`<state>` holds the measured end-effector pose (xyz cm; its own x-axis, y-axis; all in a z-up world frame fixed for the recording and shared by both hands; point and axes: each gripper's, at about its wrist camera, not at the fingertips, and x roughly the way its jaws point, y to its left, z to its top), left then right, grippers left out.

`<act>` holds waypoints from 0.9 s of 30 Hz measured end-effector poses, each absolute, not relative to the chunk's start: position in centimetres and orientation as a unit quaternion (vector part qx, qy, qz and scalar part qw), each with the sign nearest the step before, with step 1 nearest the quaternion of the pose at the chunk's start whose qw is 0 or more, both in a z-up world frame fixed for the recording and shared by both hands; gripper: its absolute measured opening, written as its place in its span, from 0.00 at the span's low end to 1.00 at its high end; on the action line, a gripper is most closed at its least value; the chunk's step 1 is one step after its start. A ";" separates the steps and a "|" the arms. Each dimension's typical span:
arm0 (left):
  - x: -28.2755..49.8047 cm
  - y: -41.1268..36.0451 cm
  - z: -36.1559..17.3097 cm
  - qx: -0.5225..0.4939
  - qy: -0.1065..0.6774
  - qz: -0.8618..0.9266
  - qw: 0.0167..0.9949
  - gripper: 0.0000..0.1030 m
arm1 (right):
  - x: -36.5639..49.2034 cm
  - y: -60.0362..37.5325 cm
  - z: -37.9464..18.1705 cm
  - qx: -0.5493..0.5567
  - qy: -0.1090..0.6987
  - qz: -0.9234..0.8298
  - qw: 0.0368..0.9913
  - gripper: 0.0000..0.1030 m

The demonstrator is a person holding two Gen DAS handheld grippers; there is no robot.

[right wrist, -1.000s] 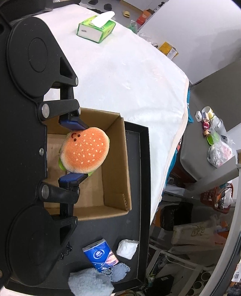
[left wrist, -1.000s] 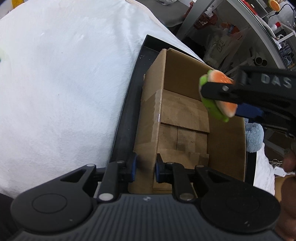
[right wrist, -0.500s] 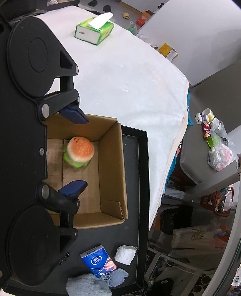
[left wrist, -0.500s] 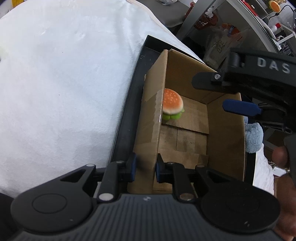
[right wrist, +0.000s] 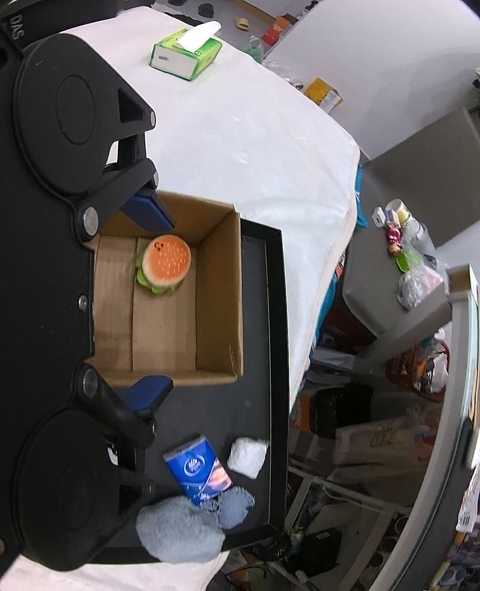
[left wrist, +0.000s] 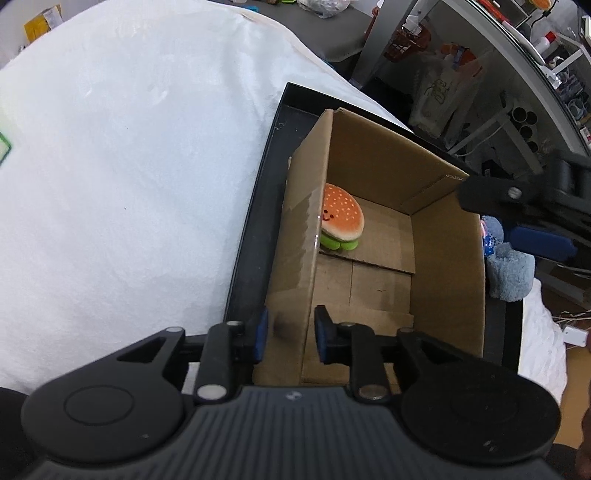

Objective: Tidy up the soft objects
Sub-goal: 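Move the right tool back toward the grey-blue fluffy plush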

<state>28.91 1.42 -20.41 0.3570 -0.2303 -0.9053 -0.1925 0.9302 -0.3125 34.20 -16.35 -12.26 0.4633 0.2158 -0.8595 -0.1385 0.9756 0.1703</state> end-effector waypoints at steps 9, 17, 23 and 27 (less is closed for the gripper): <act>29.0 -0.2 -19.7 -0.151 0.558 0.002 0.816 0.53 | 33.9 -20.9 -12.3 0.055 0.502 0.076 0.860 0.82; 29.1 -1.6 -19.5 -0.124 0.559 0.015 0.820 0.65 | 33.5 -24.9 -13.1 0.069 0.502 0.051 0.861 0.85; 29.6 -2.4 -19.6 -0.108 0.564 0.017 0.818 0.76 | 33.7 -27.8 -13.7 0.092 0.500 0.032 0.861 0.96; 29.9 -2.8 -19.6 -0.095 0.567 0.022 0.818 0.79 | 33.9 -29.7 -14.5 0.112 0.503 0.016 0.857 0.99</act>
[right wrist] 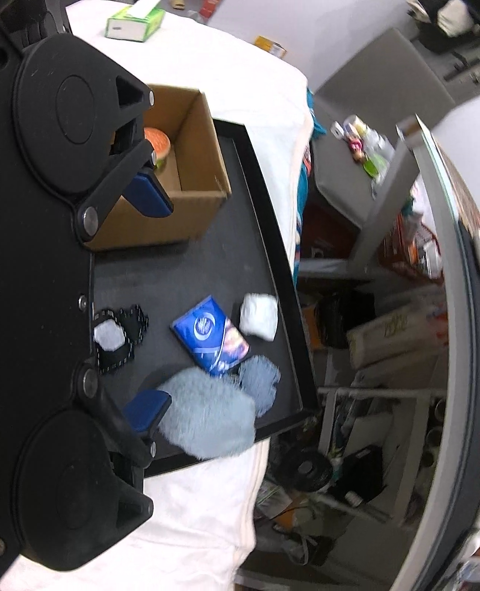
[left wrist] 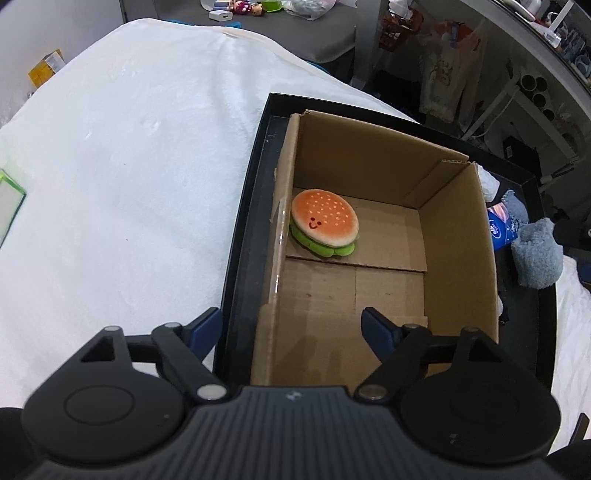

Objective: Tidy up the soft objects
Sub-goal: 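Move the right tool back toward the grey-blue fluffy plush, then close the right gripper on the grey-blue fluffy plush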

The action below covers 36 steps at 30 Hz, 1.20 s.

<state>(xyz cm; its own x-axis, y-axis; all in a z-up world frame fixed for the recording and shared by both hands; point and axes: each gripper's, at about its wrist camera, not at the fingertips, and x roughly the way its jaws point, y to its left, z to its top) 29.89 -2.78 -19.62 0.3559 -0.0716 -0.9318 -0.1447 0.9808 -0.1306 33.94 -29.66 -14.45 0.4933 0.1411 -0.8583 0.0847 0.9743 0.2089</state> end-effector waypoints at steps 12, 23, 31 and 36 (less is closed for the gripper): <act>31.1 -3.9 -19.7 -0.068 0.576 0.028 0.814 0.84 | 34.7 -34.4 -17.7 0.165 0.503 -0.047 0.847 1.00; 31.9 -5.5 -20.6 -0.036 0.584 0.033 0.810 0.84 | 35.6 -35.9 -20.5 0.203 0.476 -0.083 0.852 1.00; 32.5 -6.6 -21.0 -0.018 0.584 0.030 0.811 0.84 | 36.3 -36.8 -21.7 0.190 0.469 -0.116 0.855 0.99; 32.8 -7.2 -21.1 -0.015 0.581 0.022 0.813 0.83 | 36.3 -38.0 -22.1 0.195 0.462 -0.134 0.854 0.79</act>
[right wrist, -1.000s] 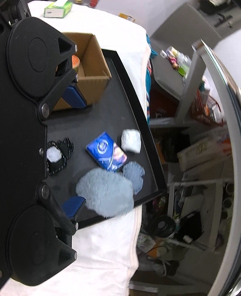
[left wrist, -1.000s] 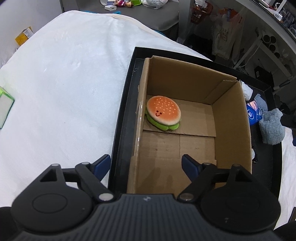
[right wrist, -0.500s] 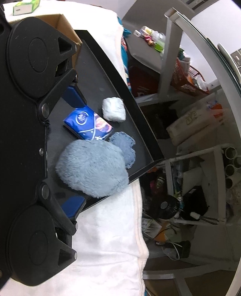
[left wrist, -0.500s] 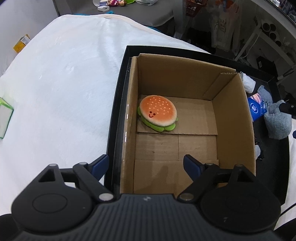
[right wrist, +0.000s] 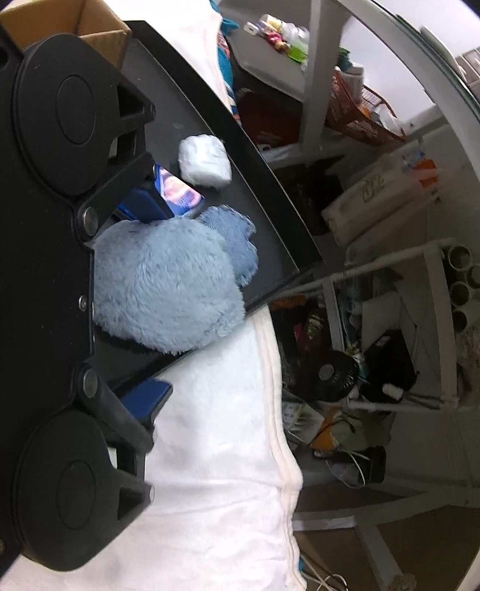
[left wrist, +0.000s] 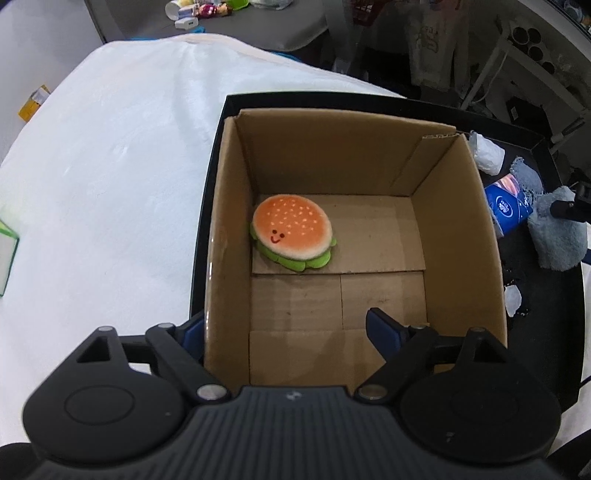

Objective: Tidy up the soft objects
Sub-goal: 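Close the right gripper on the grey-blue fluffy plush, then carry the fluffy plush into the box beside the hamburger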

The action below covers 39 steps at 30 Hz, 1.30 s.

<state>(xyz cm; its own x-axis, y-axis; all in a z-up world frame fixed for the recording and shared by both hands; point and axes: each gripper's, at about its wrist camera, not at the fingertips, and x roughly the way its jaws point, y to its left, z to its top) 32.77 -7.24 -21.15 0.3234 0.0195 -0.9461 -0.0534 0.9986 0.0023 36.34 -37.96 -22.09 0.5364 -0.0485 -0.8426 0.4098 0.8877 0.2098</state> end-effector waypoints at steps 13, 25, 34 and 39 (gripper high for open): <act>32.6 -7.0 -20.6 -0.013 0.573 0.028 0.819 0.81 | 35.3 -38.0 -21.6 0.204 0.461 -0.107 0.857 0.50; 31.6 -6.3 -20.0 -0.027 0.573 0.016 0.819 0.74 | 34.4 -37.4 -21.2 0.197 0.465 -0.094 0.858 0.49; 31.1 -5.7 -19.8 -0.037 0.570 0.015 0.821 0.60 | 34.1 -36.4 -19.5 0.176 0.457 -0.092 0.867 0.48; 31.1 -5.0 -19.7 -0.048 0.569 0.019 0.820 0.49 | 34.0 -35.7 -18.1 0.157 0.453 -0.087 0.873 0.48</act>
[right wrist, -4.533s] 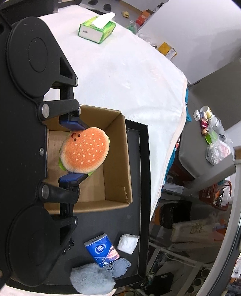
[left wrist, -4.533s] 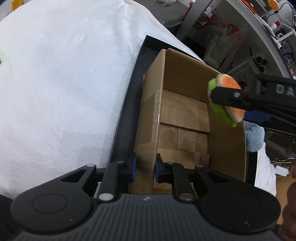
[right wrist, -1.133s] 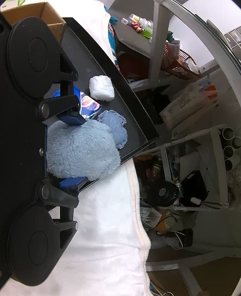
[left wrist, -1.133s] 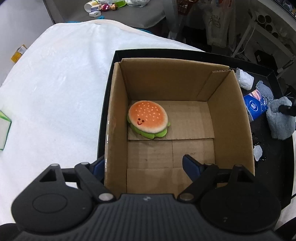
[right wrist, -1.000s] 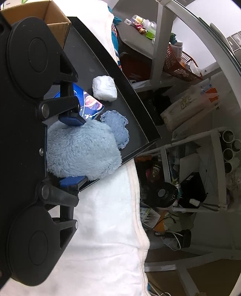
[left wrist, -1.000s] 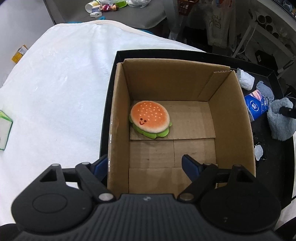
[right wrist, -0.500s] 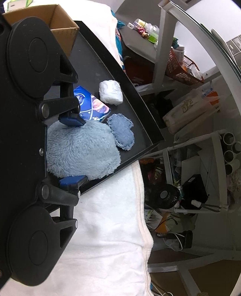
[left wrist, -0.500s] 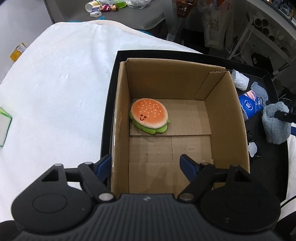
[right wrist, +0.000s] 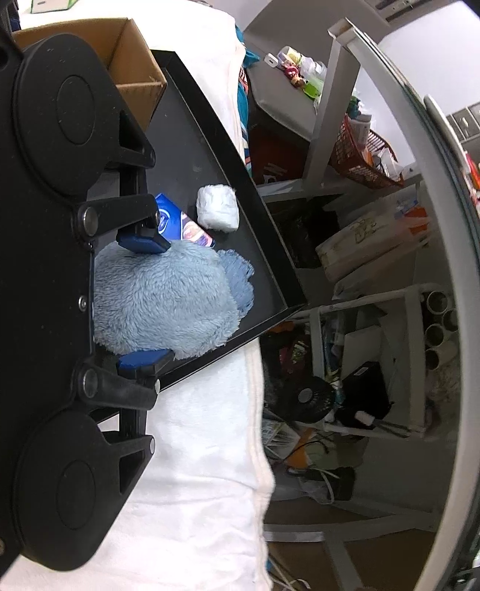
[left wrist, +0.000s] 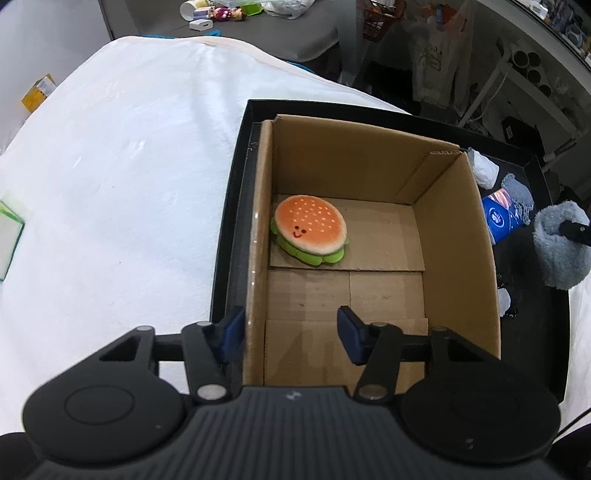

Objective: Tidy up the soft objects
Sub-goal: 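Carry the fluffy plush into the box beside the hamburger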

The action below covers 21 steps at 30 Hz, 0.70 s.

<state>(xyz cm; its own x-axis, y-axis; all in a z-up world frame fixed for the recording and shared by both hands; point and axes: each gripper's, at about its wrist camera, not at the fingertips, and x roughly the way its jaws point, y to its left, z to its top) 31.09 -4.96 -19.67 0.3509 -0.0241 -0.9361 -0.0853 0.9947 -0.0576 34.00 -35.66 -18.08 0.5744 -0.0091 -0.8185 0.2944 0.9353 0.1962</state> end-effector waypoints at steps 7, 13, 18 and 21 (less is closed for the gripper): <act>31.1 -4.0 -19.6 -0.065 0.568 0.016 0.821 0.39 | 34.6 -33.8 -16.1 0.128 0.452 -0.058 0.881 0.48; 30.9 -3.2 -19.6 -0.080 0.567 0.007 0.820 0.36 | 35.0 -31.5 -14.7 0.095 0.459 -0.025 0.883 0.48; 30.7 -2.8 -19.8 -0.083 0.569 0.000 0.818 0.34 | 35.3 -29.4 -13.9 0.072 0.472 -0.001 0.879 0.48; 30.7 -2.5 -20.0 -0.088 0.570 -0.003 0.817 0.34 | 35.4 -28.2 -13.3 0.060 0.477 0.010 0.877 0.48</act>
